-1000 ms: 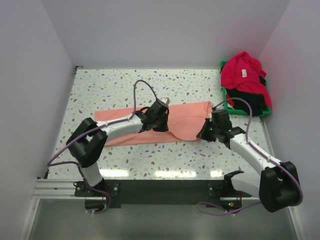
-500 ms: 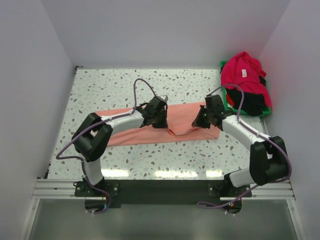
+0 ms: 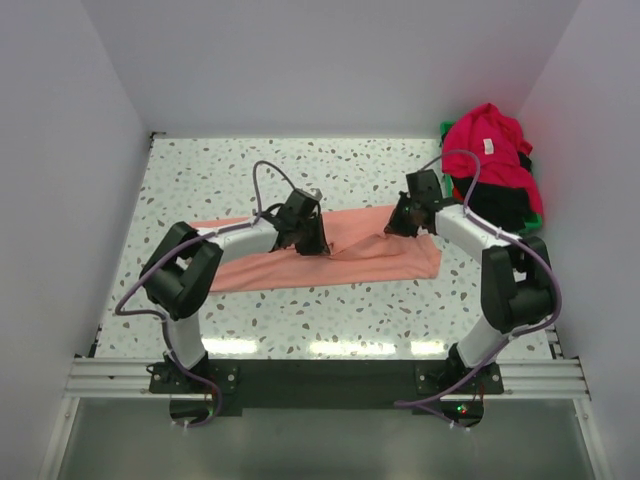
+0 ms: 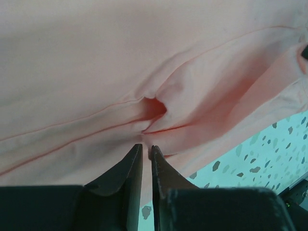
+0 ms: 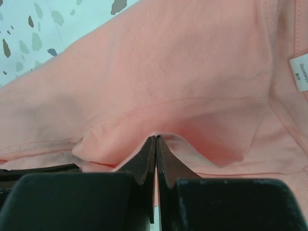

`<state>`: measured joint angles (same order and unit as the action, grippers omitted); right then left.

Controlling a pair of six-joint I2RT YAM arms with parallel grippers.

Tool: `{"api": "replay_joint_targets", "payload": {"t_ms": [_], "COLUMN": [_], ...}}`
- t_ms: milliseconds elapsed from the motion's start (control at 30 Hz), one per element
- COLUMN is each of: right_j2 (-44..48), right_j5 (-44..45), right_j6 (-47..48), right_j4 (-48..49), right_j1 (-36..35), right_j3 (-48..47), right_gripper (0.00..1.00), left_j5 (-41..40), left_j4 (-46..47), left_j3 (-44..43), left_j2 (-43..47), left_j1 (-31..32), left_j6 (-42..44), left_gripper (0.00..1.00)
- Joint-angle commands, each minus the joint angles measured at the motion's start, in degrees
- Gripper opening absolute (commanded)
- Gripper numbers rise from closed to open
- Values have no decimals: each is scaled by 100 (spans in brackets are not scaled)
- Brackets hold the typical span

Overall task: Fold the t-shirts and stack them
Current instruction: Fold the tshirt

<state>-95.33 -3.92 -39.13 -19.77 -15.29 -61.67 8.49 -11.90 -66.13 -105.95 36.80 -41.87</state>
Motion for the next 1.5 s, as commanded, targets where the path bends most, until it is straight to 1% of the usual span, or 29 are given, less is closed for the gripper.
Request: {"api": "replay_joint_targets", "payload": {"t_ms": [0,33,67,100,167,233,267,333,367,433,500,533,567,600,633,667,733,767,933,1067,1267,1333,1433,1467], "right_j2": [-47,-65,-108,-135,-196,-214,-223,-136,-65,181,434,515,602,664,682,665,438,349,-108,-608,-1417,-1838,-2480,-2647], "right_j5": [111,111,102,76,50,32,32,76,137,356,375,479,576,716,1005,1164,1323,1324,1289,1245,1324,1411,1517,1526], "right_j6": [-77,-77,-77,-77,-68,-42,-33,55,107,178,292,327,371,380,398,433,433,433,424,442,643,810,1012,1222], "right_j4": [113,131,140,149,175,201,184,114,96,70,61,87,79,70,35,26,-35,-53,17,17,-141,-272,-474,-510], "right_j1": [114,131,175,193,245,324,342,360,360,360,308,185,80,-52,-332,-465,-693,-730,-818,-818,-818,-818,-818,-818], "right_j3": [-205,-214,-223,-231,-266,-328,-363,-425,-399,-293,-127,-56,23,110,129,138,59,24,-170,-380,-1048,-1487,-2268,-2505], "right_gripper": [1,3,3,5,10,16,20,25,33,37,42,42,44,46,47,47,47,47,47,47,47,47,47,47], "left_j5": [249,267,302,311,311,285,267,92,-152,-365,-681,-795,-831,-1127,-1243,-1419,-1560,-1718,-1991,-2027,-2027,-1939,-1799,-1711], "left_j4": [381,399,451,452,478,487,452,356,155,-57,-233,-434,-514,-585,-690,-717,-735,-743,-595,-331,56,170,328,364], "left_j3": [293,346,381,434,478,531,531,452,408,338,268,250,250,302,346,398,609,671,1163,1505,1822,1902,2069,2182], "left_j2": [268,303,329,390,478,672,751,953,1014,1199,1278,1279,1296,1305,1314,1323,1384,1419,1411,1218,1015,1024,1129,1199], "left_j1": [-120,-172,-190,-234,-269,-331,-348,-384,-392,-401,-410,-410,-401,-410,-401,-401,-410,-401,-401,-366,-199,-173,-41,46], "left_j6": [-181,-190,-199,-199,-190,-146,-120,20,90,222,371,424,451,495,504,504,495,487,381,328,250,162,-189,-521], "left_gripper": [18,21,29,33,40,45,50,53,56,58,58,58,56,54,51,46,41,40,31,29,28,27,27,27]}}
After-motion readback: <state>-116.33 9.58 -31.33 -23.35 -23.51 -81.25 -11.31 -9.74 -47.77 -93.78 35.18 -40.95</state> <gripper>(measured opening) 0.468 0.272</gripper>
